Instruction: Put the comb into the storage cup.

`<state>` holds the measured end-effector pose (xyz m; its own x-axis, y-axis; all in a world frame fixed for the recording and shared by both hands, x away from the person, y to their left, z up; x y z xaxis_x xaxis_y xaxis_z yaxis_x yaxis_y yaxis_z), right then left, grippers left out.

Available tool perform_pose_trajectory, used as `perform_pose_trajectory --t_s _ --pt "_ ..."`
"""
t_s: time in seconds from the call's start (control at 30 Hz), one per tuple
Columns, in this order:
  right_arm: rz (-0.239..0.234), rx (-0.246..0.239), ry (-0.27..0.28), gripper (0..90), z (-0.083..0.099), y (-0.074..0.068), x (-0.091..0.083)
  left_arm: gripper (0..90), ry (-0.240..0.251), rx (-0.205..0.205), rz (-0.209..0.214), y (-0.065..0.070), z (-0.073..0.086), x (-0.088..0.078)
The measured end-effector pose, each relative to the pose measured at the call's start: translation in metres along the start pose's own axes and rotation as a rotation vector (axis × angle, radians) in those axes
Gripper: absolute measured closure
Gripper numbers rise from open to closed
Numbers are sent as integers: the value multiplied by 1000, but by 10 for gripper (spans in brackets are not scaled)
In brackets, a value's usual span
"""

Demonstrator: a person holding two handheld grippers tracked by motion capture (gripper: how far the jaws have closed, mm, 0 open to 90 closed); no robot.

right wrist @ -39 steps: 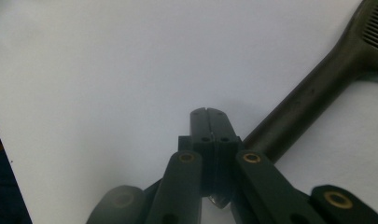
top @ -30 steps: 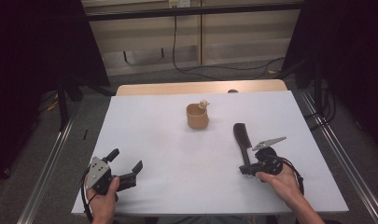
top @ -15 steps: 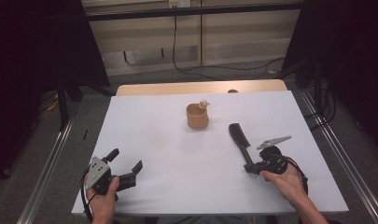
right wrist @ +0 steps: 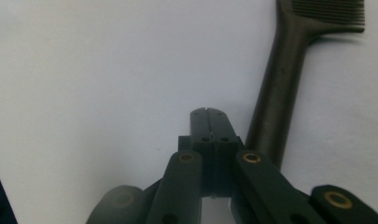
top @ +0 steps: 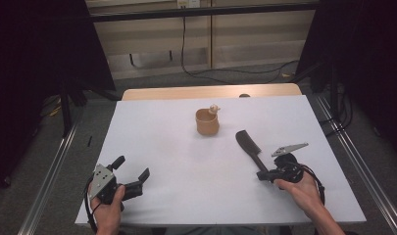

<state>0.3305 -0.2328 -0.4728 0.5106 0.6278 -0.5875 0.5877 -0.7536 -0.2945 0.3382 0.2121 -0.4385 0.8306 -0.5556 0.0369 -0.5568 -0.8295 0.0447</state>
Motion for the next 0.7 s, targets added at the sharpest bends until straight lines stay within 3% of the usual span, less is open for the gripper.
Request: perform_pose_trajectory --t_s 0.07,0.1,0.13,0.23,0.3,0.33,0.43,0.53,0.57,0.6,0.63,0.67,0.7 --pt "-1 -9 13 900 -2 -1 -1 33 2 -1 1 0 0 0" --pt "-14 -34 55 900 -6 -4 -4 32 1 -5 0 0 0 0" --pt "-14 -34 55 900 -6 -4 -4 32 1 -5 0 0 0 0" --pt "-27 -66 128 900 -12 -7 -10 33 -3 0 7 1 1 1" --pt "-28 -66 142 900 -13 -7 -11 32 -2 -1 7 1 1 1" --pt "-28 -77 180 887 -15 -7 -14 32 -3 1 5 1 0 0" --pt "-35 -71 198 849 -17 -7 -17 33 -5 1 5 0 0 0" --pt "-47 -66 221 780 -20 -7 -21 33 -4 0 6 0 0 1" --pt "-46 -73 232 682 -22 -6 -23 33 -4 0 6 0 0 1" --pt "-46 -73 232 682 -22 -6 -23 33 -4 0 6 0 0 1" --pt "-44 -70 237 624 -22 -6 -23 32 -4 1 5 0 0 0" --pt "-12 -69 241 473 -23 -5 -24 33 -3 -3 5 0 0 1" --pt "-12 -69 241 473 -23 -5 -24 33 -3 -3 5 0 0 1"
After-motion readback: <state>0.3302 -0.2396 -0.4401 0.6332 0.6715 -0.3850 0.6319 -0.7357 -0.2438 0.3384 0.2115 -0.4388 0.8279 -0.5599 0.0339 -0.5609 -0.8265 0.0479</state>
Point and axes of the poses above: each handheld gripper's, and its own axes: x roughly forward along the jaws, z roughly out of its underside, y roughly to its right, the point moved 5 cm from there along x, roughly forward along the jaws, and after that the axes turned 13 degrees about y, right-handed, at the moved point
